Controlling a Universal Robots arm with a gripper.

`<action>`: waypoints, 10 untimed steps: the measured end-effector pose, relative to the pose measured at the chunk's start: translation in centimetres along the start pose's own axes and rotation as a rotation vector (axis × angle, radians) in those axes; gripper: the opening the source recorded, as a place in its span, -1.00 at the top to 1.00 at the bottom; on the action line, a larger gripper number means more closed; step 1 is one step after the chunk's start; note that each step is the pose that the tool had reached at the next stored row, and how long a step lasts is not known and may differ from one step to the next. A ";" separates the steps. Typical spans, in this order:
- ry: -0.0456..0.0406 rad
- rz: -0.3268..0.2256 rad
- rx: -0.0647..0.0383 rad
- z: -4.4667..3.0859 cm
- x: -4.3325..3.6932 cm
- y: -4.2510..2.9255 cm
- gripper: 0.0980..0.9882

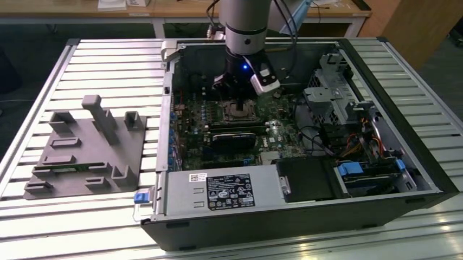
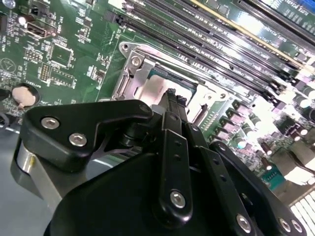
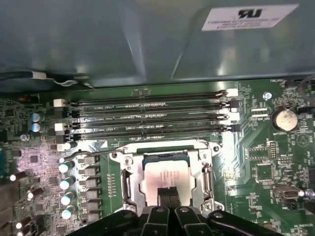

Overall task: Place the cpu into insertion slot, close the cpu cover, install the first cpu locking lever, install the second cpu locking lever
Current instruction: 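Close the cpu cover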

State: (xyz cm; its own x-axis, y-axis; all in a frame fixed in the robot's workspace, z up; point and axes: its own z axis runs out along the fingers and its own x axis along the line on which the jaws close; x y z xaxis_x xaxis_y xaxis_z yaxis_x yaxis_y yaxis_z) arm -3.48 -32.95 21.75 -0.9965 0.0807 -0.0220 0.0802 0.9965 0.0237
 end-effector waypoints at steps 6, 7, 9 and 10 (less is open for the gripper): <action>-0.0021 0.000 0.000 -1.76 -0.04 0.04 0.98; -0.0026 0.000 0.000 -2.02 -0.05 0.05 0.98; -0.0034 0.000 0.000 -2.34 -0.05 0.06 0.98; -0.0036 0.000 0.000 -2.34 -0.05 0.06 0.98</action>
State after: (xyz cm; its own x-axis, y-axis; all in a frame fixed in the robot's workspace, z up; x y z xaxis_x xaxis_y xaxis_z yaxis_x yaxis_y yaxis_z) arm -3.48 -32.95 24.09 -0.9964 0.0807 -0.0256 0.0801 0.9965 0.0242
